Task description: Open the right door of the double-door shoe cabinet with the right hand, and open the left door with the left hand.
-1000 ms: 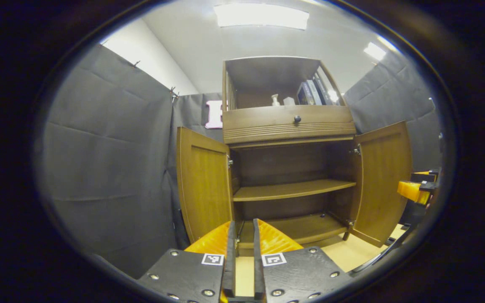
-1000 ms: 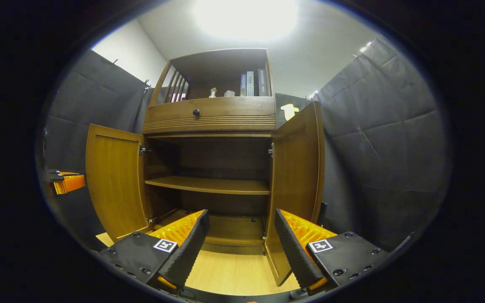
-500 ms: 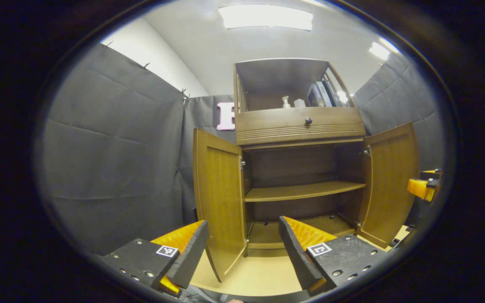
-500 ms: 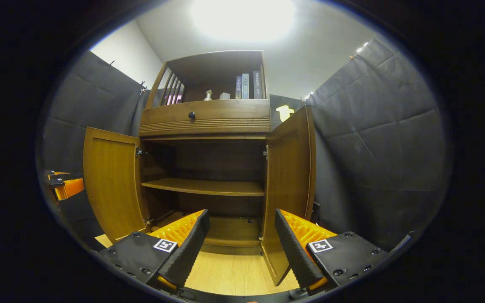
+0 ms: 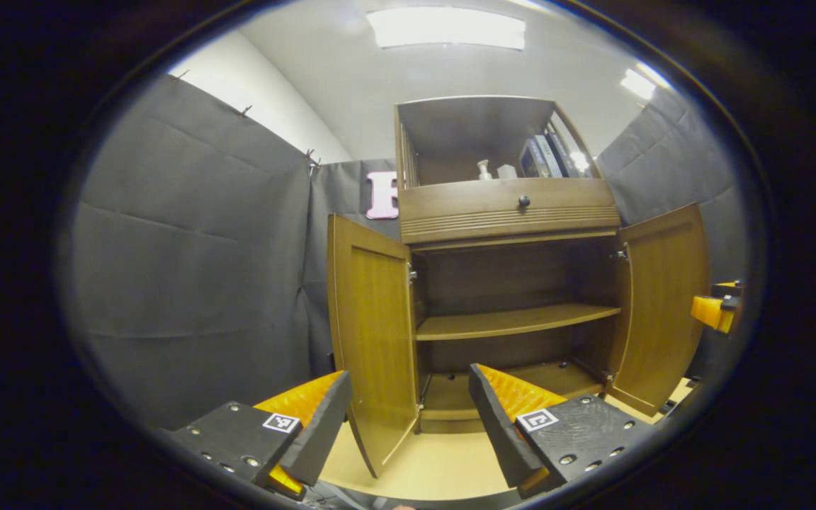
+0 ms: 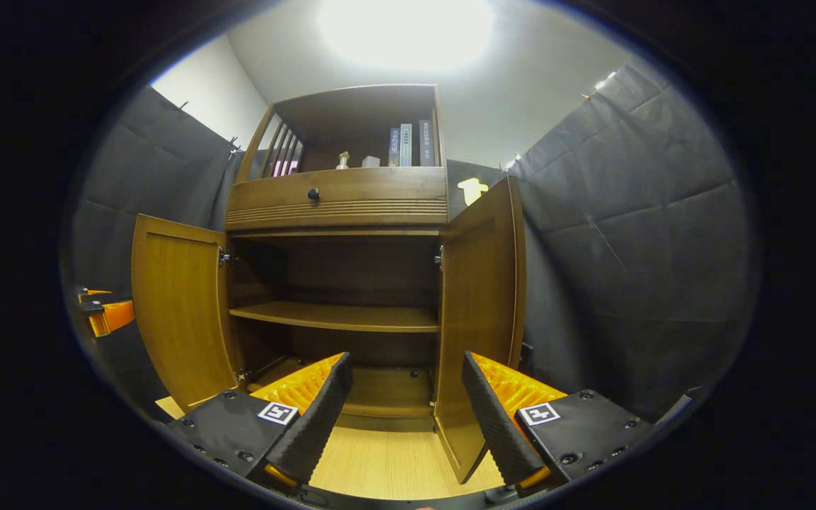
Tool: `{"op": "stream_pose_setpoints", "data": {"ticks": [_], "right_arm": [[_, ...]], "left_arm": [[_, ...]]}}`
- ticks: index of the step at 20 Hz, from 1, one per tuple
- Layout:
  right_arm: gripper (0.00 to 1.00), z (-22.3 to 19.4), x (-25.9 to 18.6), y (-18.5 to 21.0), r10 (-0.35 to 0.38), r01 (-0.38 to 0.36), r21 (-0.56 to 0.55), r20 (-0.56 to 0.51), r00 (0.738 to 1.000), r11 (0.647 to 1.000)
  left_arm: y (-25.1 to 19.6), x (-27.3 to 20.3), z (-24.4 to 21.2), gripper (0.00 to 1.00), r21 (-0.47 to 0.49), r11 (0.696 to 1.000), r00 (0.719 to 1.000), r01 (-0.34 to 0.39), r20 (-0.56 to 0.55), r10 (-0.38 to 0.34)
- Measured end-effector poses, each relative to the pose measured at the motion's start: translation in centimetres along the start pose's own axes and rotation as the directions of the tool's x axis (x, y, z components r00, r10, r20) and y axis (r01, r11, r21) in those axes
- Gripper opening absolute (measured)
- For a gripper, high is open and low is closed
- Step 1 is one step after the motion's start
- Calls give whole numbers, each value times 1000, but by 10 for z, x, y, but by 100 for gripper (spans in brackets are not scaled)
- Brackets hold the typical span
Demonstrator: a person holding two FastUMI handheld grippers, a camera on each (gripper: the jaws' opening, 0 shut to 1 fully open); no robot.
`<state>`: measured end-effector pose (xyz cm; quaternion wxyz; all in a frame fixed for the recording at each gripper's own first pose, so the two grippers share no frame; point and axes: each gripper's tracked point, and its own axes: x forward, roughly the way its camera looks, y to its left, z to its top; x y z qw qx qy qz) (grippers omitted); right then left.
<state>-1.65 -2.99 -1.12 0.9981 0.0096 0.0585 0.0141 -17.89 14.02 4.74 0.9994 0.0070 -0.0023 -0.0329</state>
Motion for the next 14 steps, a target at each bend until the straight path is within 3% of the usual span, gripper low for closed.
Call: {"op": "stream_pose_setpoints", "data": {"ticks": [14], "right_arm": [[98, 1, 10, 7, 6, -6, -2, 3, 1000, 1000]], "left_arm": [[3, 7, 3, 96, -3, 1000, 1000, -2, 11, 2]]}}
